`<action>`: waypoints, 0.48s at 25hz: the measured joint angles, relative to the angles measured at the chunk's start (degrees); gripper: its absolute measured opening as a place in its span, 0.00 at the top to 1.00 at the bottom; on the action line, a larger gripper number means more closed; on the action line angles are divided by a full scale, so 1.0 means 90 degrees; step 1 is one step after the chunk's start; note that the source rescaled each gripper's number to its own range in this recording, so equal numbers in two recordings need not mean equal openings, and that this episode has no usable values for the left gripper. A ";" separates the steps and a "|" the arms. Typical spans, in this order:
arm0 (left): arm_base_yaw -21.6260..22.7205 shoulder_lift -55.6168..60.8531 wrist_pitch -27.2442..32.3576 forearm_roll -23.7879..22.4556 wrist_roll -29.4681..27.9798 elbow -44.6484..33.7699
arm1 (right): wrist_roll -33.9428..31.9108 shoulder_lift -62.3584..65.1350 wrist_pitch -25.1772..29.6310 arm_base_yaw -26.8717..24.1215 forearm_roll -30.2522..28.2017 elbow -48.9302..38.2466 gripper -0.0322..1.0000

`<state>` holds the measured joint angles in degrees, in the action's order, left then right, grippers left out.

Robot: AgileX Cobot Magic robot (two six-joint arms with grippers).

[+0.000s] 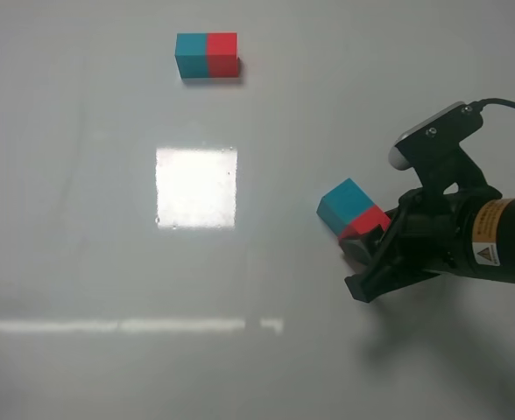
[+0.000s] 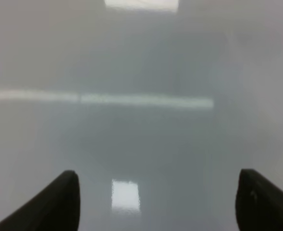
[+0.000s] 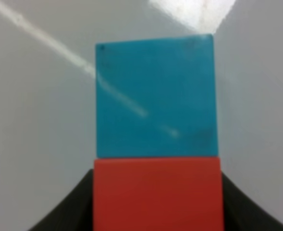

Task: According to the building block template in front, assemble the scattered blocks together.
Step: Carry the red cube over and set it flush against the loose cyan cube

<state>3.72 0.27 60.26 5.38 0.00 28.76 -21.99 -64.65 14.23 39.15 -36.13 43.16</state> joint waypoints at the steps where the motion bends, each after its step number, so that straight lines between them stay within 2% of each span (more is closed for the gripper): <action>1: 0.0000 0.0000 0.0000 0.0000 0.0000 0.0000 | 0.0060 0.0000 0.0000 0.0000 0.0000 0.0000 0.96; 5: 0.0000 0.0000 0.0000 0.0000 0.0000 0.0000 | 0.0178 0.0000 0.0000 0.0000 0.0025 0.0000 0.96; 6: 0.0000 0.0000 0.0000 0.0000 0.0000 0.0000 | 0.0178 0.0000 0.0000 0.0000 0.0054 0.0000 0.92; 7: 0.0000 0.0000 0.0000 0.0000 0.0000 0.0000 | 0.0184 0.0000 -0.0014 0.0000 0.0077 0.0000 0.85; 9: 0.0000 0.0000 0.0000 0.0000 0.0000 0.0000 | 0.0184 0.0000 -0.0056 0.0000 0.0115 0.0000 0.56; 10: 0.0000 0.0000 0.0000 0.0000 0.0000 0.0000 | 0.0184 0.0000 -0.0061 0.0000 0.0124 0.0000 0.47; 12: 0.0000 0.0000 0.0000 0.0000 0.0000 0.0000 | 0.0185 0.0000 -0.0089 0.0000 0.0163 0.0000 0.35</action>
<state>3.72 0.27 60.26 5.38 0.00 28.76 -20.33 -64.65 13.44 39.15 -34.66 43.16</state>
